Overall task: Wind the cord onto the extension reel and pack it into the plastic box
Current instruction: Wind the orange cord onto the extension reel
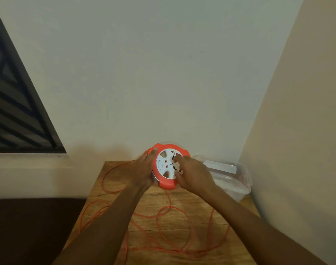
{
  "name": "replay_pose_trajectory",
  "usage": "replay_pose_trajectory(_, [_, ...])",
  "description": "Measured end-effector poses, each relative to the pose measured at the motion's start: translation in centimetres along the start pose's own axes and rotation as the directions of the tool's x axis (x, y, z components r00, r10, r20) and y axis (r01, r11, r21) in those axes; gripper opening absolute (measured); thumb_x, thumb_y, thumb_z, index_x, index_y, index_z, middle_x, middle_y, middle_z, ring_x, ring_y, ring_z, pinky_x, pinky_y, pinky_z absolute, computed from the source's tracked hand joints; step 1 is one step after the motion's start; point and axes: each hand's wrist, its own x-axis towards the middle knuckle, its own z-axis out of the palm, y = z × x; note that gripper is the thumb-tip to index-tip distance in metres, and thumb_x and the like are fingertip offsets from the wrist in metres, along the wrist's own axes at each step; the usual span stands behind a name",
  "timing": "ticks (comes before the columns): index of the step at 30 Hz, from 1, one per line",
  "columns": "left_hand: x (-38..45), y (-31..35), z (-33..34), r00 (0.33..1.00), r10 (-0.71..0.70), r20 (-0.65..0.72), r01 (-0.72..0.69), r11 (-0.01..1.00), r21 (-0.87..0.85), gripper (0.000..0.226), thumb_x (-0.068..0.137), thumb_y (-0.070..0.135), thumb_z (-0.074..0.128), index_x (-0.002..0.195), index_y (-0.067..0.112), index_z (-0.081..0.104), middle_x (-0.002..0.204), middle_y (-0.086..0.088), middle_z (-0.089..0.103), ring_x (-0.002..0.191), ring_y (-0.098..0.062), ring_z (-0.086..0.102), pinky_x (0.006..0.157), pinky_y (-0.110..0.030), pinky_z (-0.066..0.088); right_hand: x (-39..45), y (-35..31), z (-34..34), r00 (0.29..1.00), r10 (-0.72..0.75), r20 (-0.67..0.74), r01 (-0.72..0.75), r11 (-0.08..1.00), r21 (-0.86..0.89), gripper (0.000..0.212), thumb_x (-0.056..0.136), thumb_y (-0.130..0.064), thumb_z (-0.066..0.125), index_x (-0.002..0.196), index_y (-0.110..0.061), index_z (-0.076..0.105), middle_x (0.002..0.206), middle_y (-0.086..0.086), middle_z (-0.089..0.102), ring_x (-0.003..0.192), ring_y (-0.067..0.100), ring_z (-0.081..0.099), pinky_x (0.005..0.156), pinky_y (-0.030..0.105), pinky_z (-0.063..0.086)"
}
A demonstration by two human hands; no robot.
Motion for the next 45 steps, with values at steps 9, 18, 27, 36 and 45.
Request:
replay_pose_trajectory(9, [-0.2, 1.5, -1.6, 0.979, -0.136, 0.154, 0.114, 0.983, 0.142, 0.042, 0.104, 0.035, 0.059, 0.134, 0.005, 0.065, 0.124, -0.025, 0.074, 0.1, -0.04, 0.076, 0.074, -0.047, 0.066, 3.1, -0.4, -3.2, 0.652, -0.549, 0.523, 0.75, 0.57, -0.337, 0.076, 0.082, -0.02, 0.077, 0.144, -0.043, 0.039, 0.151, 0.016, 0.032, 0.113, 0.035, 0.059, 0.067, 0.039, 0.057])
replay_pose_trajectory(18, [0.3, 1.8, -1.6, 0.977, -0.12, 0.176, 0.091, 0.982, 0.163, 0.048, 0.101, 0.039, 0.061, 0.133, 0.004, 0.066, 0.12, -0.022, 0.075, 0.097, -0.037, 0.075, 0.076, -0.045, 0.065, 4.6, -1.5, -2.9, 0.567, -0.644, 0.514, 0.804, 0.298, -0.514, 0.065, 0.076, -0.044, 0.08, 0.134, -0.044, 0.052, 0.094, -0.003, 0.071, 0.076, 0.017, 0.07, 0.053, 0.027, 0.047])
replay_pose_trajectory(27, [0.5, 0.9, 1.9, 0.981, 0.192, 0.01, -0.192, 0.98, 0.059, 0.027, 0.103, 0.038, 0.063, 0.115, 0.017, 0.075, 0.109, -0.008, 0.082, 0.097, -0.031, 0.08, 0.074, -0.042, 0.065, 4.4, -2.7, 1.2, 0.891, 0.448, 0.073, -0.418, 0.748, 0.516, 0.057, 0.083, -0.06, 0.06, 0.131, -0.03, 0.055, 0.131, 0.001, 0.064, 0.113, 0.027, 0.063, 0.082, 0.034, 0.057])
replay_pose_trajectory(36, [2.2, 4.9, 1.4, 0.984, 0.177, -0.011, -0.173, 0.974, 0.148, 0.027, 0.102, 0.04, 0.062, 0.116, 0.019, 0.072, 0.105, -0.006, 0.082, 0.092, -0.028, 0.08, 0.074, -0.04, 0.066, 2.9, -2.7, -1.6, 0.988, 0.107, -0.112, -0.085, 0.979, 0.186, 0.059, 0.085, -0.03, 0.064, 0.14, -0.024, 0.043, 0.119, 0.003, 0.068, 0.095, 0.026, 0.069, 0.065, 0.029, 0.052])
replay_pose_trajectory(45, [3.1, 10.2, 1.5, 0.971, 0.186, 0.149, -0.219, 0.945, 0.242, 0.035, 0.104, 0.044, 0.056, 0.127, 0.02, 0.068, 0.123, -0.014, 0.075, 0.103, -0.036, 0.075, 0.086, -0.047, 0.064, 7.1, -0.8, -7.9, 0.86, -0.465, 0.21, 0.503, 0.707, -0.496, 0.075, 0.087, -0.017, 0.072, 0.148, -0.037, 0.034, 0.151, 0.017, 0.035, 0.113, 0.034, 0.058, 0.069, 0.035, 0.057])
